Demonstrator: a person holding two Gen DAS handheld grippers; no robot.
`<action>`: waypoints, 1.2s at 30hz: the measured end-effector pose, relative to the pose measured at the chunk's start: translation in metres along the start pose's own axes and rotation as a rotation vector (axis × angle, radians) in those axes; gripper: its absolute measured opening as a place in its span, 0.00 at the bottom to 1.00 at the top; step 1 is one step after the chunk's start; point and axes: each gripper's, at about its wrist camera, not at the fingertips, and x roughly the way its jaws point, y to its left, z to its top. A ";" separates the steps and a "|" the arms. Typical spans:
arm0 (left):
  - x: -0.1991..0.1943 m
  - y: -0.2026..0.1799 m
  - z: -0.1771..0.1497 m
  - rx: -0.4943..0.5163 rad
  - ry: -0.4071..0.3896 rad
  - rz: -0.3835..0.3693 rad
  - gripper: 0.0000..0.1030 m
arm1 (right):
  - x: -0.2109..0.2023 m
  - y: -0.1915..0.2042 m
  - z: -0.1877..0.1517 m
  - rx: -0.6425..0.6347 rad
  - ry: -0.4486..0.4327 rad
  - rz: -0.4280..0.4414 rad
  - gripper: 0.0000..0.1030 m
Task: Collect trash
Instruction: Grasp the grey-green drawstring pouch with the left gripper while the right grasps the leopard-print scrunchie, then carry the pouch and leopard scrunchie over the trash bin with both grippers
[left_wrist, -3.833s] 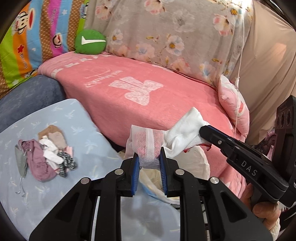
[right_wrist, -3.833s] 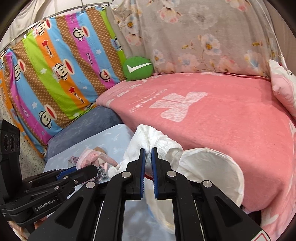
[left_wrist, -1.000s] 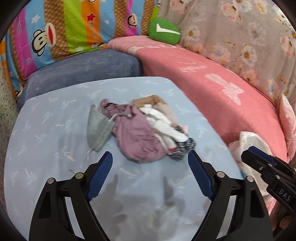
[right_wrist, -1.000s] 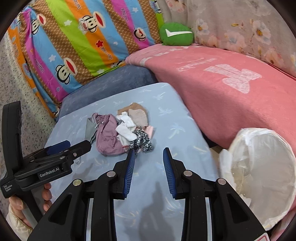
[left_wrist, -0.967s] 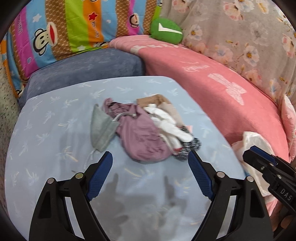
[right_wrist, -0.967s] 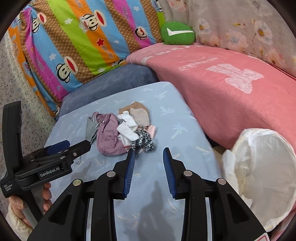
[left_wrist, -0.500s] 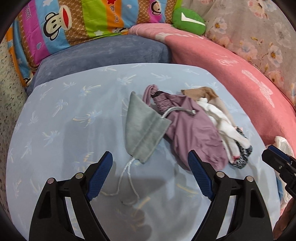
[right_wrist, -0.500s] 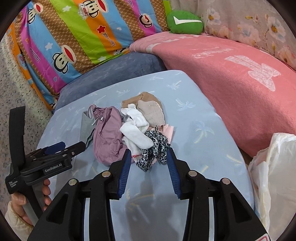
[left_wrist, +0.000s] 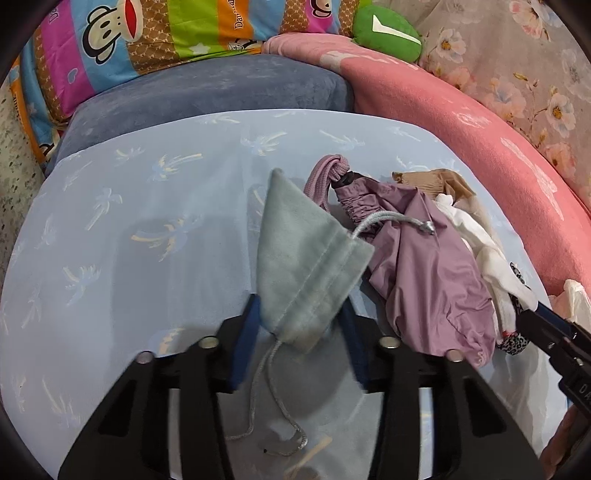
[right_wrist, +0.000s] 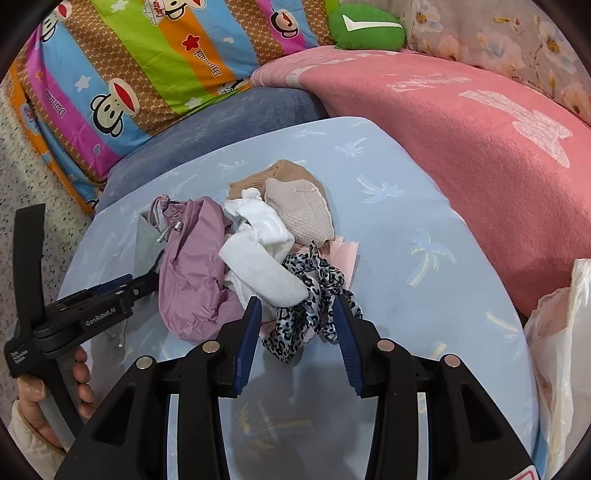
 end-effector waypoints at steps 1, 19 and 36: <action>0.000 0.001 0.000 -0.006 0.002 -0.006 0.30 | 0.002 0.001 -0.001 -0.001 0.005 0.001 0.39; -0.057 -0.032 -0.010 -0.011 -0.066 -0.095 0.17 | -0.042 -0.016 -0.015 0.028 -0.029 0.020 0.03; -0.122 -0.153 -0.026 0.129 -0.148 -0.258 0.17 | -0.177 -0.069 -0.015 0.067 -0.228 0.011 0.03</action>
